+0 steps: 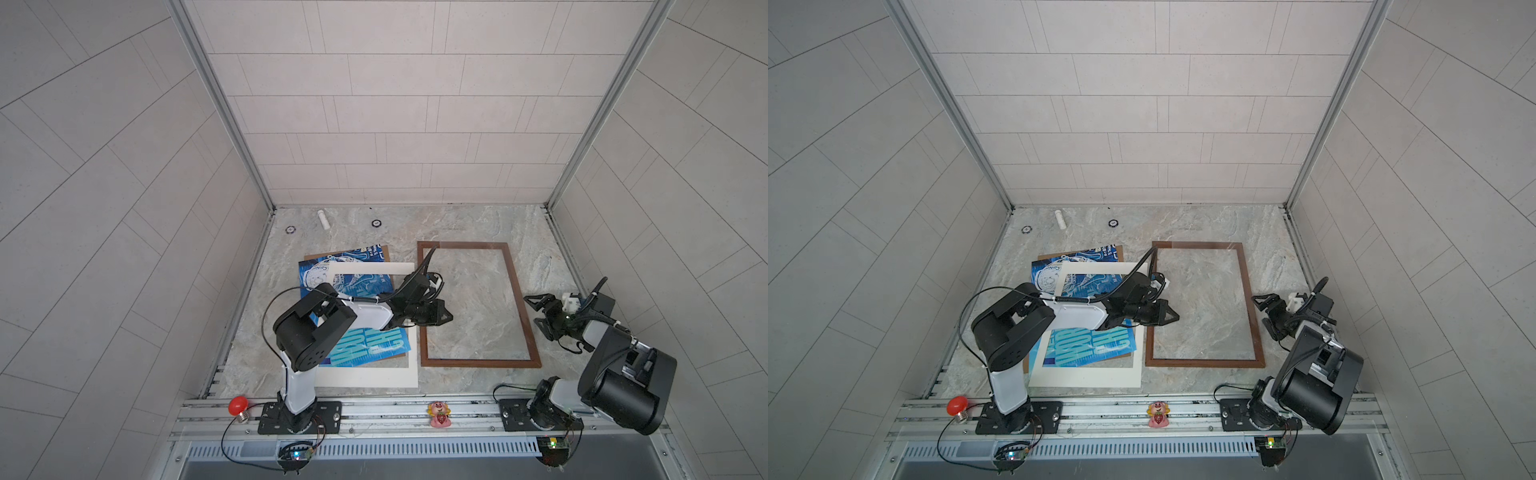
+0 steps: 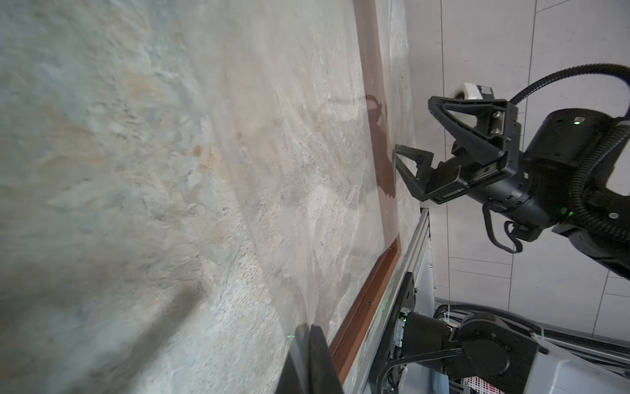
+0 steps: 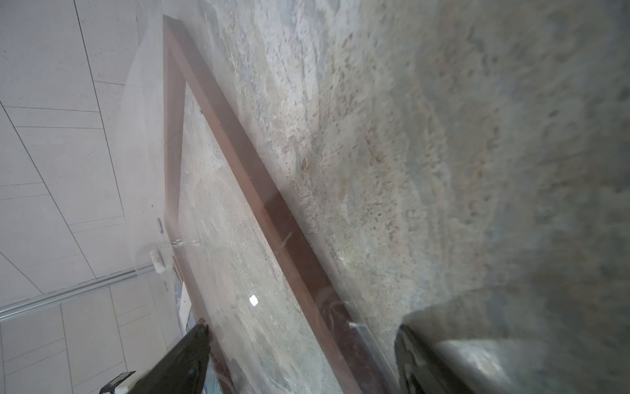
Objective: Put the photo into the frame
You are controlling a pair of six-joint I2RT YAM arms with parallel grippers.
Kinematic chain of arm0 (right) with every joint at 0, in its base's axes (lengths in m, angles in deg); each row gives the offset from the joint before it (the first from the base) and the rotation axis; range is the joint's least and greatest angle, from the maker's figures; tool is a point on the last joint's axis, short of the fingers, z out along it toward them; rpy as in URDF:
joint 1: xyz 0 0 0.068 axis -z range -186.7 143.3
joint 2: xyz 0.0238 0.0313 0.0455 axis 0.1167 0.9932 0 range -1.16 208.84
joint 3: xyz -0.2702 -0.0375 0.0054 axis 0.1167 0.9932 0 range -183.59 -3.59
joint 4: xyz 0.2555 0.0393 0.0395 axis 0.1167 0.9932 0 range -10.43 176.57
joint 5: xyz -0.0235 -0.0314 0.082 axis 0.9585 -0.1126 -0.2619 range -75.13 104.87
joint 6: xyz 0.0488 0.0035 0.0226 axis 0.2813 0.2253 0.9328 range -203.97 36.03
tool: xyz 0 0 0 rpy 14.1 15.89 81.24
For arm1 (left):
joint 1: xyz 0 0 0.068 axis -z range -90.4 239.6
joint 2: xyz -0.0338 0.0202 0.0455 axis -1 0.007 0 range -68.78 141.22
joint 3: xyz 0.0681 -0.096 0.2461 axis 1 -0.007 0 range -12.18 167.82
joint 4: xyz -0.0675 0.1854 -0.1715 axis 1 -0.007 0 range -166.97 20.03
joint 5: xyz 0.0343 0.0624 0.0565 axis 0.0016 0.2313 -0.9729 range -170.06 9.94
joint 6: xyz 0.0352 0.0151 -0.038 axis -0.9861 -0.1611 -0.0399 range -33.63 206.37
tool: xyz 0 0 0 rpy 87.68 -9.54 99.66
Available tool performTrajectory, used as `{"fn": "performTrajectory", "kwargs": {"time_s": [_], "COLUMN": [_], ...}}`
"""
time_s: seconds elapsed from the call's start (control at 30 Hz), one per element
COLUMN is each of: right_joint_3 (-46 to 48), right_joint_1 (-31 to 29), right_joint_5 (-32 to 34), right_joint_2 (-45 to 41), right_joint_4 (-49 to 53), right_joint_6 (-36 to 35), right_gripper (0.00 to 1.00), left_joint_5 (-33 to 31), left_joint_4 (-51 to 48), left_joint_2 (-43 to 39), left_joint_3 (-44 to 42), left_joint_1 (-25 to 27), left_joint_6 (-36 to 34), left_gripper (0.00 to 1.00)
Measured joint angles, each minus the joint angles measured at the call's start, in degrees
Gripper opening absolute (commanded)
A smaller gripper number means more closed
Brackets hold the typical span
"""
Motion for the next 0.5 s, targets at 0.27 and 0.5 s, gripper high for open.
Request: {"fn": "performTrajectory", "kwargs": {"time_s": [0.27,0.5], "right_joint_3": [-0.46,-0.79], "right_joint_1": [-3.41,-3.76], "right_joint_5": [4.11,3.65], "right_joint_2": [-2.56,-1.53], "right_joint_4": [4.46,4.15], "right_joint_6": [-3.37,-3.8], "right_gripper": [0.83,0.81], "left_joint_5": [0.59,-0.79], "left_joint_4": [3.69,4.04], "left_joint_2": [0.59,0.59], "left_joint_3": [-1.14,-2.89], "left_joint_1": [0.46,0.35], "left_joint_6": [0.87,3.34], "left_gripper": [0.0,0.0]}}
